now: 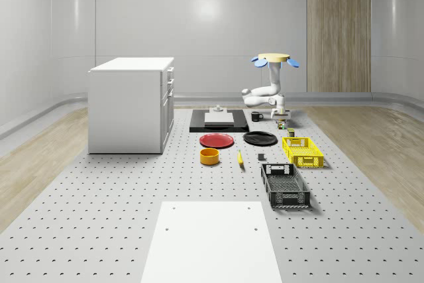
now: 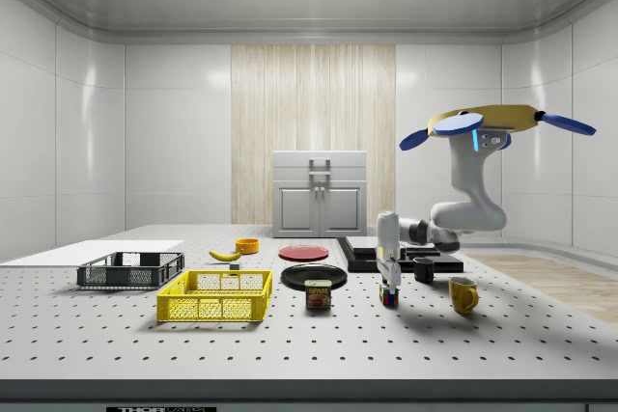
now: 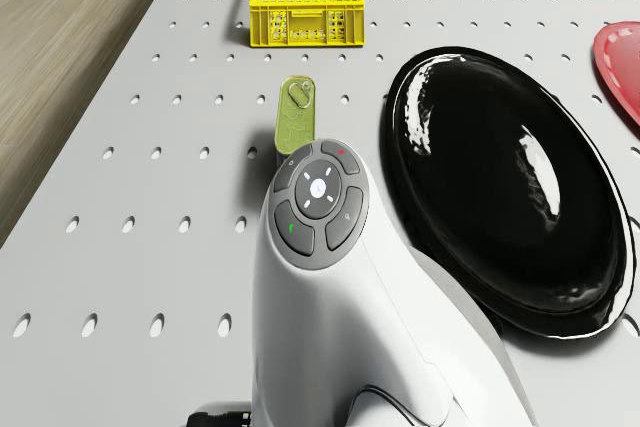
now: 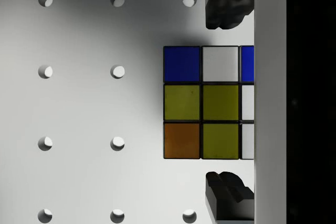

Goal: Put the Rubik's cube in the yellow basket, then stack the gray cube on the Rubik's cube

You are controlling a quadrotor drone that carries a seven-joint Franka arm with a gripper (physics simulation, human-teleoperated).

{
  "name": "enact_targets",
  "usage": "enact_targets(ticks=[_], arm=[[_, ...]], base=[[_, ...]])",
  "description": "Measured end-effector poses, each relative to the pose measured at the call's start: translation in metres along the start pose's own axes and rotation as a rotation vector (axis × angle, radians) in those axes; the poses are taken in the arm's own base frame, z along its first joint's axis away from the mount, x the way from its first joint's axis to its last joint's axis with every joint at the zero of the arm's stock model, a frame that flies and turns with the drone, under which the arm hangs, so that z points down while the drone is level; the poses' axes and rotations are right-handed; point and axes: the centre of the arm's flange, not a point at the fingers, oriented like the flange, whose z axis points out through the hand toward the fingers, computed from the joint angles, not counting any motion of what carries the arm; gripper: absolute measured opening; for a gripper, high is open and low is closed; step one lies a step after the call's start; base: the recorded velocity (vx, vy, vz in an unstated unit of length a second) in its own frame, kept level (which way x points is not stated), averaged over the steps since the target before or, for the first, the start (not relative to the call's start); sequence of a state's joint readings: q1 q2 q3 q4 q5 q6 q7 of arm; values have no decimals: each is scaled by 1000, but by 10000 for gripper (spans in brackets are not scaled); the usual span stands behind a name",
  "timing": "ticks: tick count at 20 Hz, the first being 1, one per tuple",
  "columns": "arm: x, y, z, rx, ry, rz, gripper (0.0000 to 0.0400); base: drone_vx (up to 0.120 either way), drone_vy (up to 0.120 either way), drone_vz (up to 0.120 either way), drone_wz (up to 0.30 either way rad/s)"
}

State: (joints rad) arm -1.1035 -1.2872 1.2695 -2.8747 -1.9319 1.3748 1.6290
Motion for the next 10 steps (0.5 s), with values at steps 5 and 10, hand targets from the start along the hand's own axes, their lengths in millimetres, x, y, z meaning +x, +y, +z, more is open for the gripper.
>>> enact_targets(ticks=[5,10], arm=[[0,0,10,0,0,0,400],[0,0,20,0,0,0,400]], base=[[0,0,0,0],[0,0,0,0]])
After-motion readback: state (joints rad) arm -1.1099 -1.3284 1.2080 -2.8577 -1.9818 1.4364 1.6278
